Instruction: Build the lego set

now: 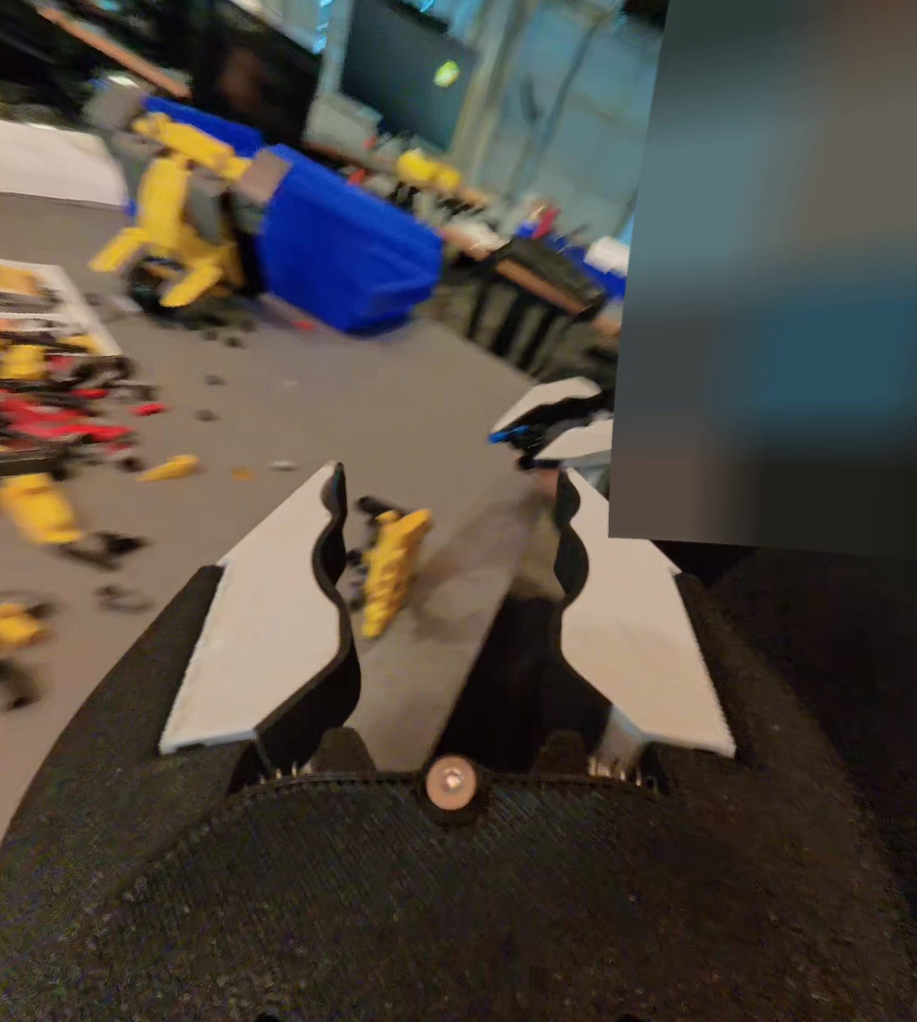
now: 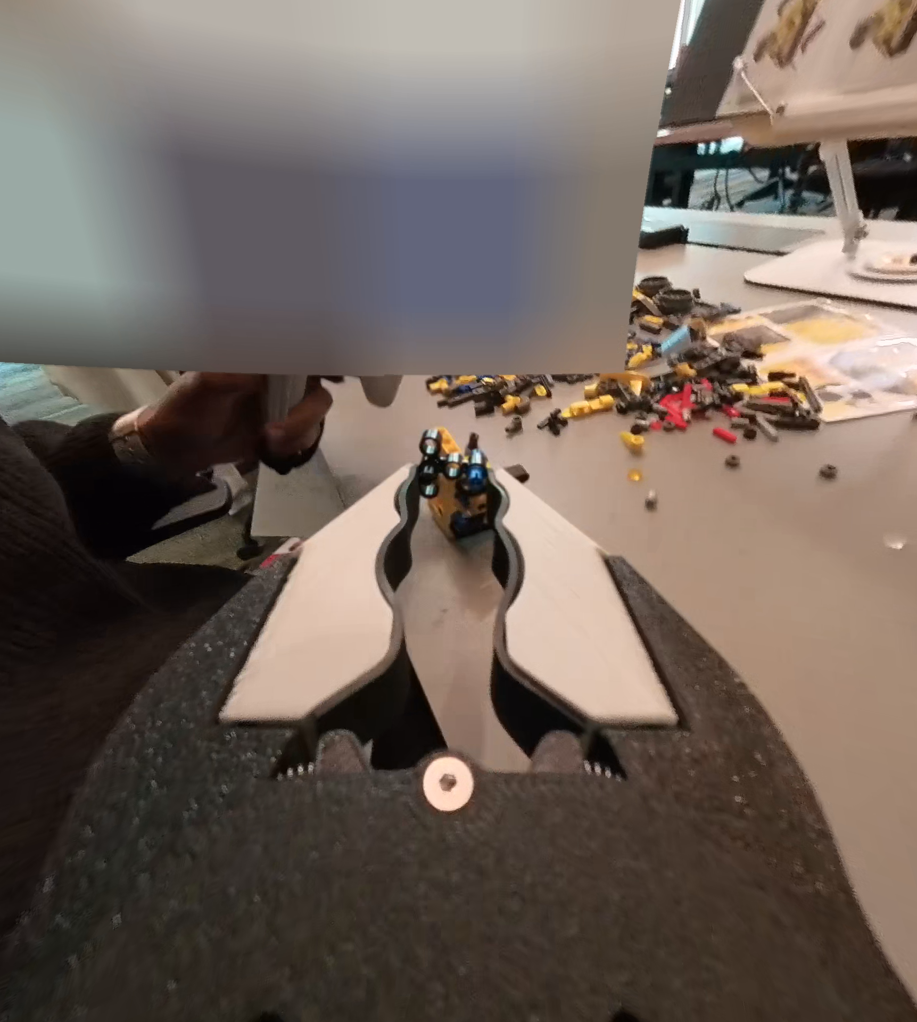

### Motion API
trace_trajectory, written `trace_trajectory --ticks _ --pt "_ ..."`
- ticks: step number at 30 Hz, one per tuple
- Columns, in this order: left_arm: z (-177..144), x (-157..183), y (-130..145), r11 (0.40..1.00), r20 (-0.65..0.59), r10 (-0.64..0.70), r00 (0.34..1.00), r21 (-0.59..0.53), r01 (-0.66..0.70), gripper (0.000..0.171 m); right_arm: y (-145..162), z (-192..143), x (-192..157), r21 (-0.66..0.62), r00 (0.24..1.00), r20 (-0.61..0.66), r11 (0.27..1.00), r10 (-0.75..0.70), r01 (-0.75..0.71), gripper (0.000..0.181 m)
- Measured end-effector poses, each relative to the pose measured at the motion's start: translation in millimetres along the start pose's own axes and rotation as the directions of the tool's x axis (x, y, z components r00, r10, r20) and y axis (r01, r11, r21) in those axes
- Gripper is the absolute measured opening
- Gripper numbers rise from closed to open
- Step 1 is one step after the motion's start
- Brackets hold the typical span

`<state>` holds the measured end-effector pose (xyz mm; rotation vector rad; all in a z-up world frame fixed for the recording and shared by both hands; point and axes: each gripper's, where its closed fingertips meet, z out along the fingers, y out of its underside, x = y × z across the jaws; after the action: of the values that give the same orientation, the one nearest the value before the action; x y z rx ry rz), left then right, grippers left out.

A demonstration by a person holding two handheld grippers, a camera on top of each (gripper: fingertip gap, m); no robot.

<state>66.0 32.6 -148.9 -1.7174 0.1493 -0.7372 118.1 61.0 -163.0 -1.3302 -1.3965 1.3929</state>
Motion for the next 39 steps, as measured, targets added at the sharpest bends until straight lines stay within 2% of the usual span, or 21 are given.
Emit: trace_trajectory --ticks 2,4,6,8,11,13,15,18,20,22,25,29,34,39 --pt "0 -18 15 0.991 0.083 0.079 0.993 -0.117 -0.069 0.078 7 2 2 -0.017 1.000 -0.016 1.000 0.015 -0.015 0.022" --pt "4 -27 33 0.969 0.092 0.095 0.991 -0.237 -0.071 0.081 11 4 0 -0.011 0.999 0.002 0.999 0.039 -0.039 0.022" --pt "11 -32 48 0.937 0.083 0.100 0.991 -0.343 -0.066 0.077 12 4 1 -0.004 0.998 0.018 0.998 0.068 -0.068 0.022" --pt "18 -36 58 0.906 0.077 0.123 0.989 -0.415 -0.081 0.066 9 2 4 0.007 0.994 0.024 0.995 0.103 -0.103 0.022" --pt "26 -39 63 0.871 0.049 0.190 0.980 -0.469 -0.146 0.045 20 -1 23 -0.038 0.980 -0.053 0.981 0.189 -0.191 0.022" --pt "31 -37 69 0.847 0.015 0.195 0.981 -0.508 -0.160 0.040 27 -2 27 -0.066 0.972 -0.061 0.971 0.228 -0.231 0.022" --pt "34 -33 74 0.830 -0.019 0.180 0.983 -0.533 -0.163 0.023 33 -2 27 -0.089 0.971 -0.065 0.968 0.230 -0.236 0.022" --pt "37 -20 72 0.847 -0.085 0.120 0.989 -0.511 -0.146 0.023 40 0 26 -0.130 0.968 -0.073 0.960 0.239 -0.247 0.022" --pt "41 -4 57 0.904 -0.146 0.029 0.989 -0.418 -0.088 0.023 37 1 22 -0.121 0.961 -0.043 0.954 0.272 -0.275 0.022" --pt "40 11 39 0.952 -0.226 -0.051 0.973 -0.306 -0.021 0.022 25 0 15 -0.079 0.945 0.034 0.943 0.326 -0.323 0.022" --pt "37 22 30 0.976 -0.285 -0.094 0.954 -0.214 0.032 0.022 8 -1 2 -0.042 0.918 0.152 0.930 0.367 -0.365 0.022" --pt "35 21 40 0.974 -0.256 -0.094 0.962 -0.223 0.036 0.022 0 5 -11 -0.080 0.928 0.205 0.950 0.312 -0.302 0.022" --pt "33 24 33 0.983 -0.281 -0.083 0.956 -0.179 0.032 0.022 8 15 -13 -0.155 0.951 0.200 0.966 0.237 -0.209 0.022" --pt "33 28 35 0.984 -0.297 -0.062 0.953 -0.179 0.008 0.022 4 15 -16 -0.157 0.953 0.229 0.974 0.196 -0.163 0.022"
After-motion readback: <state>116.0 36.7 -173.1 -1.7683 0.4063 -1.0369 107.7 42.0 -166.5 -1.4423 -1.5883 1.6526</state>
